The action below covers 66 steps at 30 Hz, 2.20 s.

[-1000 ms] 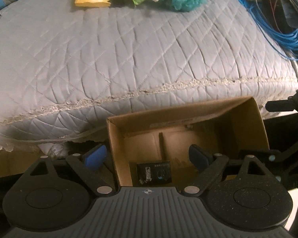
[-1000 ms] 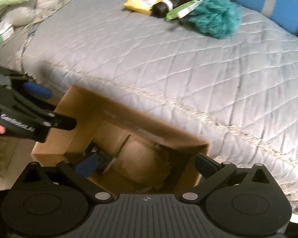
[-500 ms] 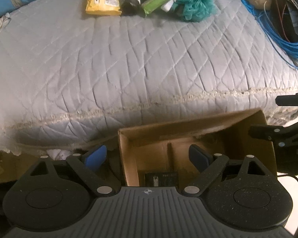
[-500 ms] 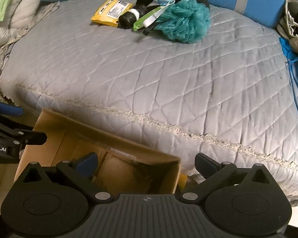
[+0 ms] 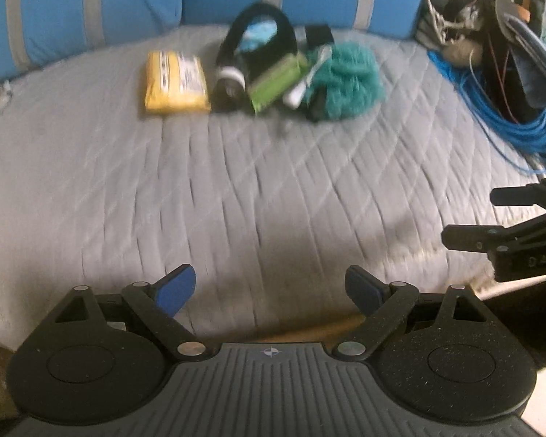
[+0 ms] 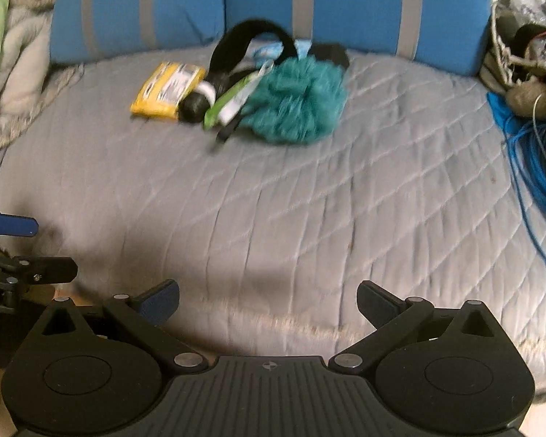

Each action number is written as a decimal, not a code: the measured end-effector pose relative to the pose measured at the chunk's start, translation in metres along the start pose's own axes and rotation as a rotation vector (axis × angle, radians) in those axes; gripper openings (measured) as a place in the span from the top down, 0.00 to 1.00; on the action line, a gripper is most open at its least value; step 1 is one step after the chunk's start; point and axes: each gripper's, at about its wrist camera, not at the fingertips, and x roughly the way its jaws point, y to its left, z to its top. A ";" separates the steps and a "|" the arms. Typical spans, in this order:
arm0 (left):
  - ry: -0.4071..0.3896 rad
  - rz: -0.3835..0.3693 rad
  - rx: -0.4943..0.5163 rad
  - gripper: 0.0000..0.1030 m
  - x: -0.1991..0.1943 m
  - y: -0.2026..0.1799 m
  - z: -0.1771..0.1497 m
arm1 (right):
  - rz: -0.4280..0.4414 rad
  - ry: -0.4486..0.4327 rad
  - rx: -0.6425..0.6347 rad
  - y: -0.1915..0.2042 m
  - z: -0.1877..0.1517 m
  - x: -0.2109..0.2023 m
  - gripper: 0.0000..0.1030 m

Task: Organize soft objects
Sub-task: 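Move both tools back toward the items on the bed, then grasp the teal mesh sponge with the right gripper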

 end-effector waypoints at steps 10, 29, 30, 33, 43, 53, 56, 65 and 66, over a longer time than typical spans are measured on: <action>-0.067 0.026 -0.070 0.12 0.002 0.016 0.019 | -0.041 -0.146 -0.042 -0.010 0.030 0.005 0.00; -0.075 -0.040 -0.029 0.12 -0.010 0.003 0.032 | -0.070 -0.257 -0.075 -0.006 0.076 0.030 0.00; -0.073 -0.043 -0.028 0.12 -0.010 0.002 0.032 | -0.070 -0.263 -0.080 -0.006 0.078 0.031 0.00; -0.071 -0.055 -0.030 0.12 -0.009 0.001 0.034 | -0.071 -0.277 -0.084 -0.006 0.084 0.035 0.00; -0.067 -0.057 -0.045 0.12 -0.009 -0.001 0.035 | -0.070 -0.333 -0.083 -0.011 0.101 0.047 0.01; -0.040 -0.072 -0.054 0.12 -0.008 0.001 0.036 | -0.048 -0.331 -0.084 -0.019 0.117 0.071 0.12; -0.033 -0.084 -0.047 0.12 -0.009 -0.001 0.036 | -0.040 -0.336 -0.073 -0.021 0.124 0.079 0.16; -0.003 -0.115 -0.046 0.12 -0.008 -0.003 0.037 | -0.059 -0.318 -0.008 -0.029 0.149 0.108 0.44; -0.001 -0.117 -0.047 0.12 -0.008 -0.003 0.037 | -0.063 -0.303 -0.002 -0.030 0.151 0.114 0.44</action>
